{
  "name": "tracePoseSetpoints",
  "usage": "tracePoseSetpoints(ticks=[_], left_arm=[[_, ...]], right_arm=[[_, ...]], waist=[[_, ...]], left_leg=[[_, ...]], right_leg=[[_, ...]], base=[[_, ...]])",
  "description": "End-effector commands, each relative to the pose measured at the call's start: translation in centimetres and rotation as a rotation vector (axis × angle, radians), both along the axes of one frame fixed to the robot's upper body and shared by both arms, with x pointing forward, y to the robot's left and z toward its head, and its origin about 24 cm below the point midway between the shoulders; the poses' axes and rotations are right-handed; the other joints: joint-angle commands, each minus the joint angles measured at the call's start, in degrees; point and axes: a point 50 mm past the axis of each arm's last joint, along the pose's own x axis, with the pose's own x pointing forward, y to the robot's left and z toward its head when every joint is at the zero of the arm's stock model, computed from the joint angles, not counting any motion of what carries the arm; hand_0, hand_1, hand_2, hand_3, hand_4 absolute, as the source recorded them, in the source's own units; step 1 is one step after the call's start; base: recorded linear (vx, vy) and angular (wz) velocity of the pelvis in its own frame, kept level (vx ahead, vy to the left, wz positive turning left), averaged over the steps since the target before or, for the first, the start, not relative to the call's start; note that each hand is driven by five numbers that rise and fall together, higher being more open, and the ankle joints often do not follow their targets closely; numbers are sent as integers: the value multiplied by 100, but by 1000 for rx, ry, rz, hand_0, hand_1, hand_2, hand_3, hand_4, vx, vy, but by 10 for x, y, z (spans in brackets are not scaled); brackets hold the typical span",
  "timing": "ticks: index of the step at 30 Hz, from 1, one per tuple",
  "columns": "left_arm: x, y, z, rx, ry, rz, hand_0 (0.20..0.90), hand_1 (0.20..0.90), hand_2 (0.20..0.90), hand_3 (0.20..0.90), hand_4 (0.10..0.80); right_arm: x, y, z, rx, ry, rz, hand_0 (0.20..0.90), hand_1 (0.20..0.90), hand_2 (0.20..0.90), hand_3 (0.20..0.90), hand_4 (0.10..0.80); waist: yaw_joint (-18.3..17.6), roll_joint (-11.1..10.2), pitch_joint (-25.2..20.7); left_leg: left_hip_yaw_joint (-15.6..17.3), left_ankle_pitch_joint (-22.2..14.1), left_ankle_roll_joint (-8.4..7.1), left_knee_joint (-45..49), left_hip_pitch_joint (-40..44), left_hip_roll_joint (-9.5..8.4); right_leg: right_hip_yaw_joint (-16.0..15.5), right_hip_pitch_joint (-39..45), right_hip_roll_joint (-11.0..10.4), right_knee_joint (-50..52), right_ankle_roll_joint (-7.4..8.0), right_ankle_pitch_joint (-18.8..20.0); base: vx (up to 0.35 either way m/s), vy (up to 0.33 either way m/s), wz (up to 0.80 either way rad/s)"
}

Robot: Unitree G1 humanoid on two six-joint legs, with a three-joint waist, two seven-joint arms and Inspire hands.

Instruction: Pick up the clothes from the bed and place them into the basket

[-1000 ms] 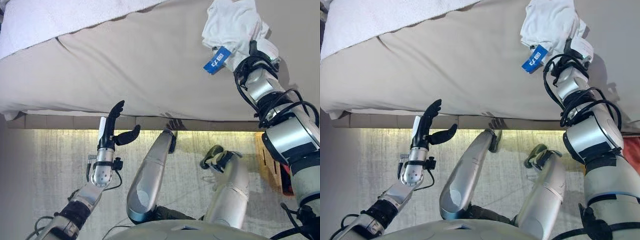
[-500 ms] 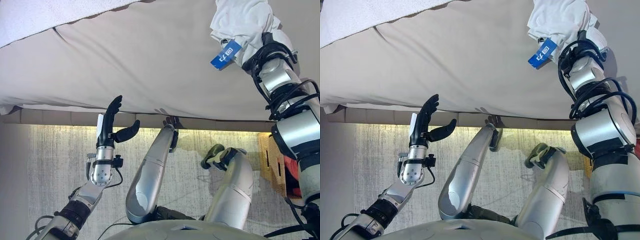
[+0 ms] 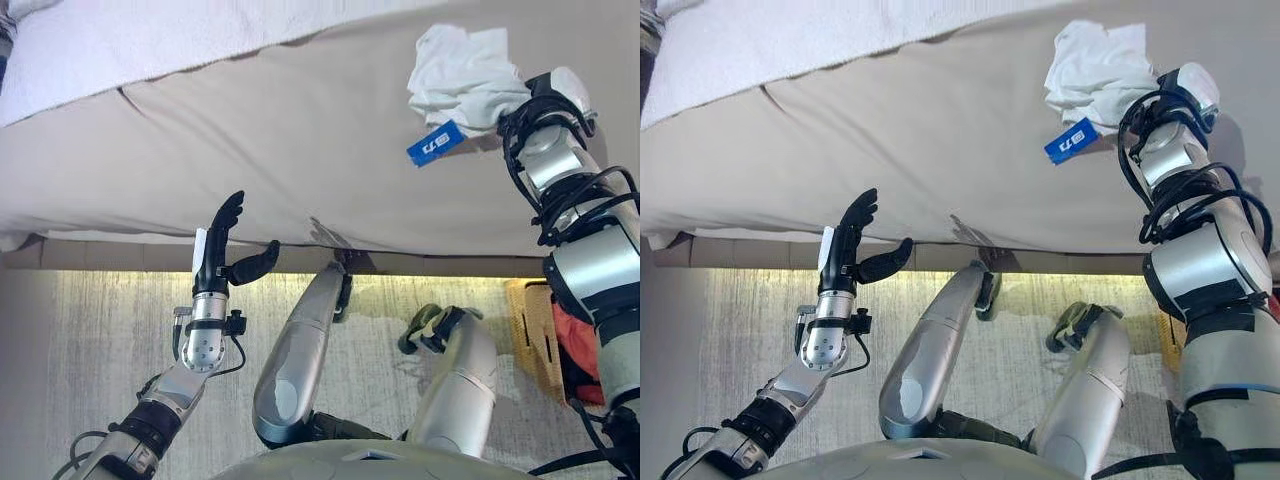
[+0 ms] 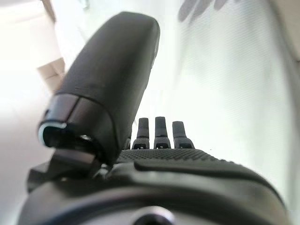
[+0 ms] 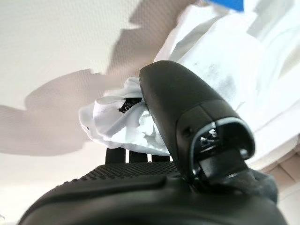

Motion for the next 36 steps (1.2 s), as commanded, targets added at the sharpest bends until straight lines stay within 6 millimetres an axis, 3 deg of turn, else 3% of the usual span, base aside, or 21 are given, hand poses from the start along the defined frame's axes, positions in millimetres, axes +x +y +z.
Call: tracePoseSetpoints(ticks=[1,7,12,18,26,36], left_arm=[[13,14,36,12,-190,28,900,900,900,900,800],[20,16,32,42,-131,45,900,900,900,900,800],[21,20,20,75,-40,54,900,900,900,900,800],[14,31,3,88,54,91,900,900,900,900,800],[13,33,-4,111,95,81,900,900,900,900,800],[20,27,-9,125,97,55,900,900,900,900,800]], right_arm=[[1,5,64,-23,-240,53,300,300,300,200,100],[-2,-1,61,74,-308,79,300,300,300,200,100],[-12,-17,70,203,-389,83,300,300,300,200,100],[-25,-34,75,138,-415,85,300,300,300,200,100],[-40,-52,82,135,-473,47,300,300,300,200,100],[-58,-69,73,135,-521,-2,300,300,300,200,100]], waist=[[-62,-231,-159],[-190,-420,-543],[-402,-567,-974],[-678,-777,-1651],[-956,-873,-2228],[-1419,-992,-2500]], left_leg=[[164,-120,58,-930,1142,248],[256,486,-176,-2135,1909,418],[429,973,-467,-3308,2736,572],[753,1438,-565,-4701,3580,593],[927,1776,-669,-5761,4151,614],[1296,1773,-714,-6139,4415,623]], right_leg=[[-231,1047,97,-804,14,443],[-402,1859,257,-1996,108,831],[-450,2719,612,-3369,179,1194],[-466,3547,930,-4915,287,1839],[-286,3941,1190,-5853,439,2269],[-7,3961,1402,-6439,525,2599]], base=[[66,-47,-24],[74,-56,-22],[85,-52,-16],[99,-25,-14],[57,-3,-13],[-3,-1,-14]])
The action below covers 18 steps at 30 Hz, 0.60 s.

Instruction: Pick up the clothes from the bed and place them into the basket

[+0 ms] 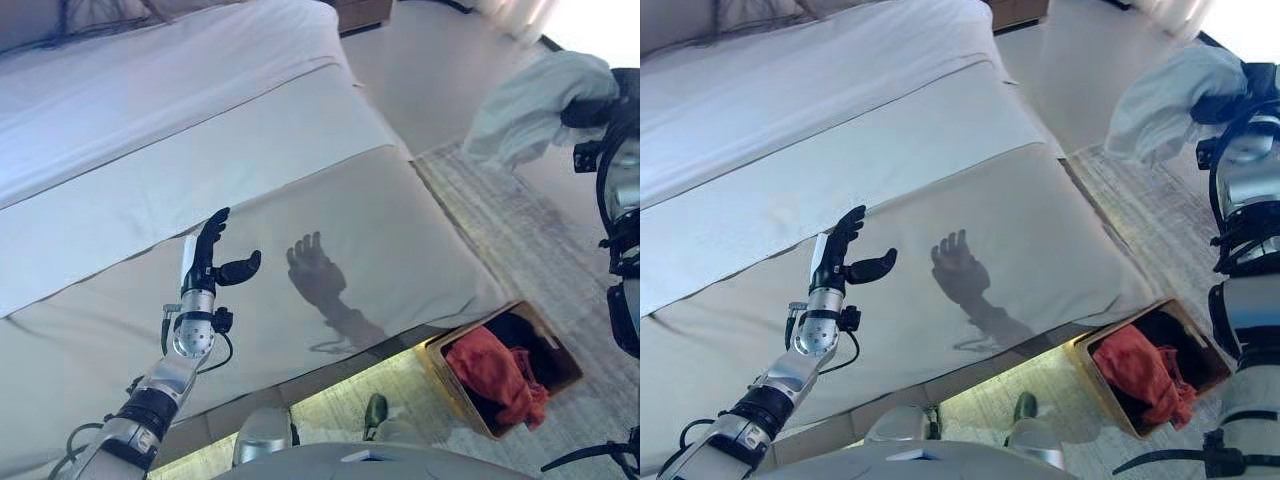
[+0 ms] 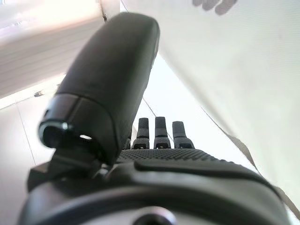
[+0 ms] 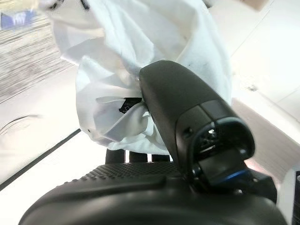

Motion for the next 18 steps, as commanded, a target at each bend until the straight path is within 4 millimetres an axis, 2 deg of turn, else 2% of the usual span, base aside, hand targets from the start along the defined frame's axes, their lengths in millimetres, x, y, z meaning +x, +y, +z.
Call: tracePoseSetpoints(ticks=[1,9,13,15,18], left_arm=[[1,-4,8,21,-86,-55,900,900,900,900,800],[8,-9,11,24,-96,-75,900,900,900,900,800],[9,-10,13,29,-103,-79,900,900,900,900,800],[10,-8,15,29,-108,-71,900,900,900,900,800],[11,-6,17,30,-114,-62,900,900,900,900,800]], right_arm=[[-15,-1,42,-144,-191,-4,300,300,300,200,100],[-25,-12,5,-110,-101,-26,300,300,300,200,100],[-31,-19,-21,-69,-46,-56,300,300,300,200,100],[-37,-23,-45,-65,17,-89,300,300,300,200,100],[-46,-30,-70,-47,67,-127,300,300,300,200,100]], waist=[[-168,-174,-861],[-475,-180,-818],[-560,-161,-779],[-626,-137,-746],[-692,-110,-724]], left_leg=[[83,-651,-383,19,324,124],[311,-692,-378,19,360,115],[373,-712,-384,19,387,114],[402,-721,-378,19,410,106],[456,-741,-378,19,436,109]], right_leg=[[144,-297,-19,27,245,-116],[400,-447,79,27,256,-70],[500,-499,118,27,252,-68],[577,-507,148,27,248,-72],[624,-515,167,27,245,-81]], base=[[-1,-6,-32],[-2,-3,-24],[9,-3,-23],[22,-16,-11],[8,-12,-3]])
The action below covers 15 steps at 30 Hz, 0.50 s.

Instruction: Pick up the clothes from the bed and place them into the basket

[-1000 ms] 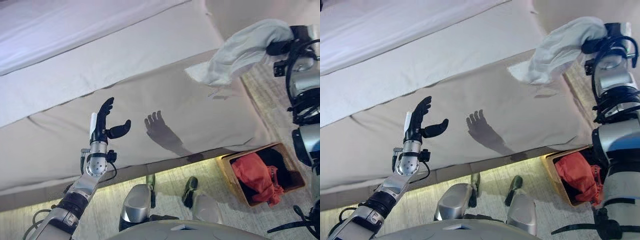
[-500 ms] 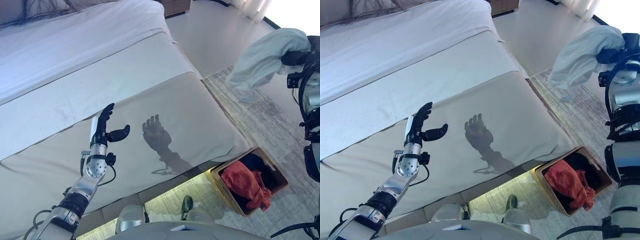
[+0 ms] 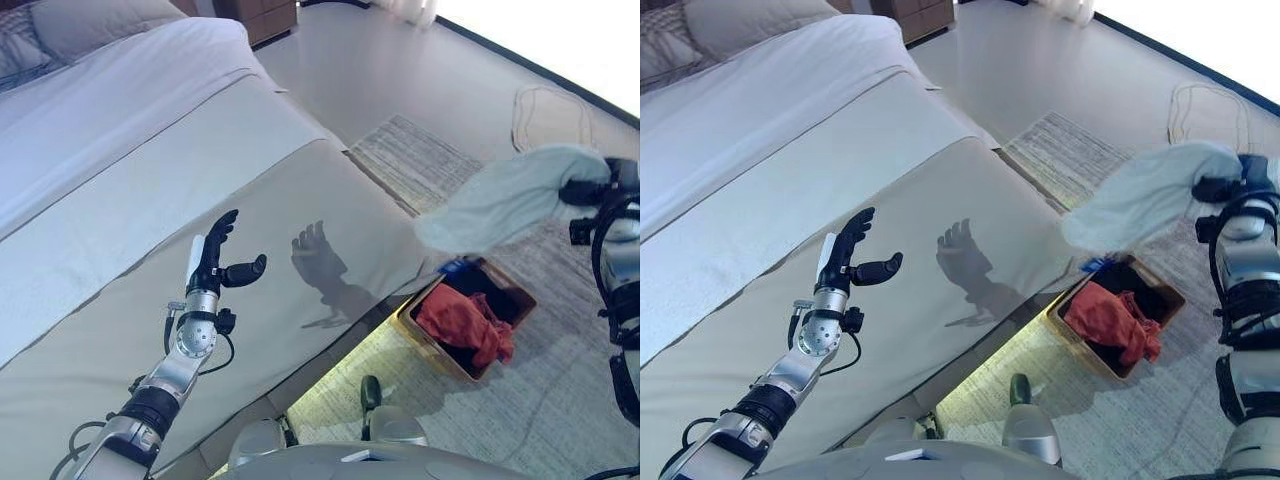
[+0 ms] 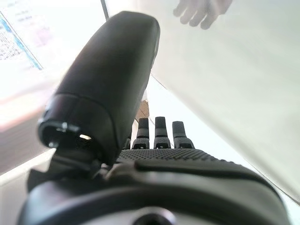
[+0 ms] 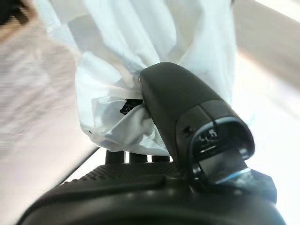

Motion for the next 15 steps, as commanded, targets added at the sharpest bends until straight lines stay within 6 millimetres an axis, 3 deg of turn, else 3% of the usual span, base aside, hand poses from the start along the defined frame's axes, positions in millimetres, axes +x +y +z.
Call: tracePoseSetpoints(ticks=[1,8,15], left_arm=[[12,2,20,6,-132,-11,900,900,900,900,800],[14,-1,25,10,-141,-27,900,900,900,900,800],[16,-5,27,8,-147,-51,900,900,900,900,800]], right_arm=[[8,3,36,-128,-166,-7,300,300,300,200,100],[-7,-5,8,-71,-122,-56,300,300,300,200,100],[-8,-5,-11,15,-66,-34,300,300,300,200,100]], waist=[[101,-105,-663],[10,-22,-528],[9,61,-466]], left_leg=[[-108,-748,-243,27,433,16],[-40,-764,-259,27,442,11],[-10,-762,-273,27,446,-16]], right_leg=[[-79,-194,88,27,35,22],[-63,-225,110,27,49,13],[-57,-242,96,27,39,2]], base=[[-7,-35,-5],[-28,-29,-4],[1,-18,0]])
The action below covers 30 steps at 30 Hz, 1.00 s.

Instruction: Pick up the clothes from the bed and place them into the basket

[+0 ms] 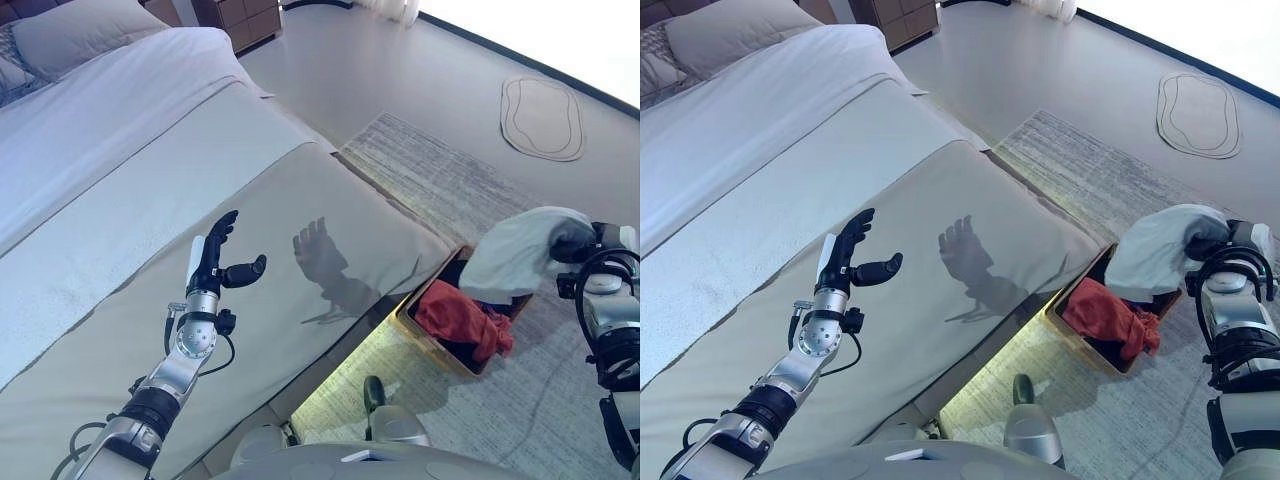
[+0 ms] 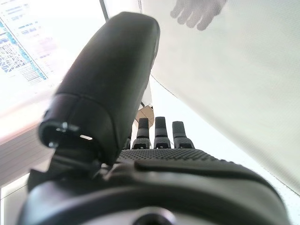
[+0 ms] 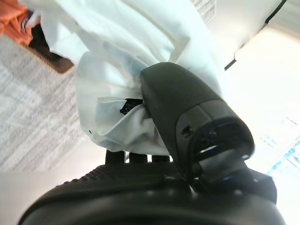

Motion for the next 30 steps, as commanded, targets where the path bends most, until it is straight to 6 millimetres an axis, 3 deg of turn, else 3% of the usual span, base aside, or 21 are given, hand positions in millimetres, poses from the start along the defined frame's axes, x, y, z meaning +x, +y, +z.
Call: tracePoseSetpoints(ticks=[1,10,20,26,27,28,29,30], left_arm=[[18,-5,29,12,-158,-49,900,900,900,900,800],[23,-9,37,3,-191,-64,900,900,900,900,800],[25,-15,40,-15,-208,-87,900,900,900,900,800],[24,-15,40,-13,-200,-101,900,900,900,900,800],[24,-15,39,-13,-199,-104,900,900,900,900,800],[24,-15,40,-13,-198,-105,900,900,900,900,800],[24,-16,40,-13,-198,-105,900,900,900,900,800],[24,-15,40,-14,-198,-104,900,900,900,900,800]], right_arm=[[16,-8,42,-47,-182,-9,300,300,300,200,100],[8,-14,19,67,-150,-53,300,300,300,200,100],[-1,-22,9,84,-116,-100,300,300,300,200,100],[-7,-22,0,83,-90,-113,300,300,300,200,100],[-8,-23,-1,82,-83,-120,418,418,418,337,237],[-9,-24,-2,73,-74,-128,686,686,686,650,550],[-10,-25,-2,64,-66,-139,900,900,900,900,800],[-12,-26,-3,53,-52,-151,900,900,900,900,800]], waist=[[120,-124,-343],[154,83,-179],[166,332,4],[171,371,16],[178,375,13],[179,376,12],[179,376,12],[182,376,13]], left_leg=[[-75,-768,-270,28,459,-36],[-111,-728,-269,37,353,-84],[-172,-708,-279,46,282,-141],[-170,-693,-291,41,284,-139],[-175,-689,-291,38,281,-139],[-176,-690,-289,38,280,-139],[-176,-690,-288,39,281,-140],[-179,-690,-288,41,281,-141]], right_leg=[[-96,-187,72,28,27,-7],[-103,-290,12,28,28,16],[-90,-346,-50,28,26,0],[-124,-339,-67,28,26,0],[-126,-335,-64,28,28,-5],[-127,-333,-63,28,28,-7],[-128,-331,-63,28,29,-9],[-129,-328,-62,28,31,-7]], base=[[8,-34,0],[-8,-5,0],[-18,-3,0],[0,0,0],[0,0,0],[0,0,0],[0,0,0],[0,0,0]])
